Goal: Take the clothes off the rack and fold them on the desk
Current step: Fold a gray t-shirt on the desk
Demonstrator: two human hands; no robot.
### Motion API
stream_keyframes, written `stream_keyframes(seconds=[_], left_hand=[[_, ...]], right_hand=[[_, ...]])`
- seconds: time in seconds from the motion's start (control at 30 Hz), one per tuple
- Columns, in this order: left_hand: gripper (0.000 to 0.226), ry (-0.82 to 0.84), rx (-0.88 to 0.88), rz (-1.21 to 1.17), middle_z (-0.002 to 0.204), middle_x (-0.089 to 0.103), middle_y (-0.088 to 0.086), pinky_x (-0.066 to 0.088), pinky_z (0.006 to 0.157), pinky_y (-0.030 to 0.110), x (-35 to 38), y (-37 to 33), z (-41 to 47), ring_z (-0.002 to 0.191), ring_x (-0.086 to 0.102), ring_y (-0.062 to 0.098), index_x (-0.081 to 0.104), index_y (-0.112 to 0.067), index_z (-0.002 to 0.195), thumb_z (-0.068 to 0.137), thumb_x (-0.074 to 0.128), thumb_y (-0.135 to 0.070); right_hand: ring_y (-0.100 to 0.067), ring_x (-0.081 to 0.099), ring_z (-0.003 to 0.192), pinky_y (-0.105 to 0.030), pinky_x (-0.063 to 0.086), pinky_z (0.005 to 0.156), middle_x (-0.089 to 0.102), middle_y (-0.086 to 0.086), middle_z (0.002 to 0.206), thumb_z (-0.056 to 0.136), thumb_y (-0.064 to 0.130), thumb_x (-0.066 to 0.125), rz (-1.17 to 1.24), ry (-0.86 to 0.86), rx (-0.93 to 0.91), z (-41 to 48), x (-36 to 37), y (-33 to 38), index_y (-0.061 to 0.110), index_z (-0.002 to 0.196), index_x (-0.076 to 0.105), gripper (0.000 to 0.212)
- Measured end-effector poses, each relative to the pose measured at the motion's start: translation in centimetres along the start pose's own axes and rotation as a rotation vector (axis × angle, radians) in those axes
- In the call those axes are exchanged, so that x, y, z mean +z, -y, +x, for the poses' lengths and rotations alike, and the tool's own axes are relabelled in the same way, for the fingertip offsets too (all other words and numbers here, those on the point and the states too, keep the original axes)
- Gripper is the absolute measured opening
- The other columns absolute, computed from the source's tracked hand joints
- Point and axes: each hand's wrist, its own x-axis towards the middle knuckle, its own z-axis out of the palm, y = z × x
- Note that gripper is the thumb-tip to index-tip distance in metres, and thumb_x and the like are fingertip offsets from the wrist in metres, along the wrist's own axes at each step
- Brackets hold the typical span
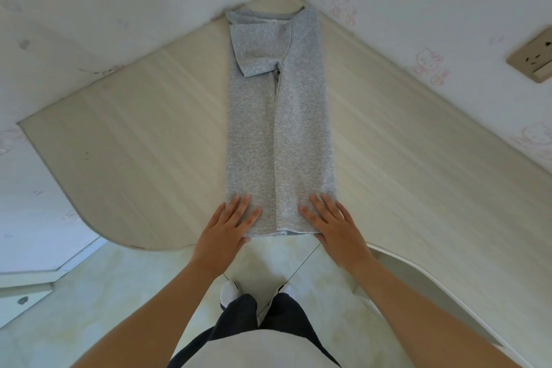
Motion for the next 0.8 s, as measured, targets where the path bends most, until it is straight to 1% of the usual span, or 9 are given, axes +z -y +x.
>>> stream_keyframes(seconds=[0.17,0.27,0.33,0.43,0.5,0.57,0.63,0.73,0.8], left_hand=[[0.063,0.077,-0.013,-0.089,0.158,0.024,0.002,0.011,0.116,0.036,-0.5,0.6,0.2,0.145,0.023,0.026,0.031,-0.031,0.149,0.092,0.057,-0.025],[0.051,0.107,-0.071,-0.262,0.157,0.022,-0.005,0.003,0.117,0.027,-1.7,0.1,0.7,0.146,0.021,0.021,0.038,-0.030,0.146,0.098,0.050,-0.017],[0.040,0.174,-0.110,-0.406,0.154,0.032,-0.006,0.014,0.116,0.026,-3.3,-0.4,1.2,0.144,0.027,0.018,0.048,-0.026,0.140,0.102,0.043,-0.017],[0.022,0.319,-0.184,-0.504,0.111,0.065,0.000,0.043,0.083,0.024,-6.5,-0.8,1.8,0.102,0.060,0.019,0.063,-0.022,0.111,0.102,0.043,-0.025],[0.026,0.429,-0.199,-0.564,0.074,0.055,-0.004,0.034,0.059,0.019,-8.1,-0.3,2.2,0.068,0.051,0.012,0.053,-0.023,0.077,0.101,0.045,-0.029],[0.034,0.521,-0.184,-0.571,0.067,0.045,-0.006,0.030,0.058,0.021,-9.7,0.3,3.1,0.061,0.042,0.008,0.042,-0.022,0.068,0.100,0.047,-0.032],[0.034,0.570,-0.136,-0.597,0.066,0.043,-0.007,0.031,0.062,0.024,-11.7,1.1,4.4,0.062,0.041,0.009,0.044,-0.017,0.069,0.098,0.052,-0.034],[0.034,0.569,-0.057,-0.689,0.066,0.044,-0.002,0.033,0.062,0.025,-15.7,2.6,6.8,0.062,0.041,0.010,0.055,-0.003,0.080,0.096,0.056,-0.034],[0.032,0.518,-0.012,-0.728,0.068,0.048,0.000,0.035,0.062,0.025,-18.7,3.7,8.4,0.062,0.043,0.008,0.059,-0.003,0.085,0.095,0.057,-0.034]], right_hand=[[-0.025,0.047,0.132,-0.033,0.028,0.108,0.053,0.001,0.141,0.079,0.012,0.077,0.021,-0.084,-0.006,0.3,-0.1,0.1,0.027,0.135,0.054,0.062],[-0.021,0.048,0.132,-0.035,0.040,0.106,0.059,0.007,0.135,0.090,0.014,0.065,0.168,-0.040,0.024,0.6,-1.3,-0.2,0.027,0.126,0.062,0.038],[-0.020,0.054,0.123,-0.036,0.046,0.099,0.064,0.008,0.123,0.098,0.017,0.053,0.352,0.063,0.060,0.9,-3.1,-0.3,0.026,0.120,0.064,0.026],[-0.006,0.055,0.085,-0.029,0.042,0.078,0.059,0.018,0.092,0.103,0.024,0.042,0.572,0.273,0.139,1.0,-6.3,-0.9,0.028,0.110,0.061,0.020],[-0.008,0.056,0.088,-0.025,0.036,0.076,0.058,0.020,0.097,0.103,0.031,0.042,0.659,0.414,0.163,1.3,-8.0,-1.5,0.026,0.113,0.061,0.022],[-0.012,0.052,0.076,-0.025,0.034,0.067,0.054,0.015,0.082,0.102,0.032,0.045,0.697,0.458,0.122,1.5,-9.6,-2.3,0.029,0.084,0.057,0.022],[-0.012,0.036,0.058,-0.027,0.026,0.058,0.037,0.007,0.063,0.101,0.030,0.047,0.676,0.435,0.051,2.3,-12.0,-3.0,0.022,0.065,0.036,0.038],[-0.004,0.048,0.068,-0.022,0.035,0.066,0.051,0.013,0.072,0.099,0.029,0.053,0.675,0.398,-0.009,4.5,-16.1,-4.4,0.027,0.074,0.049,0.025],[-0.001,0.054,0.099,-0.021,0.039,0.088,0.059,0.019,0.105,0.098,0.025,0.055,0.661,0.364,-0.017,6.3,-18.8,-5.1,0.028,0.108,0.066,0.015]])
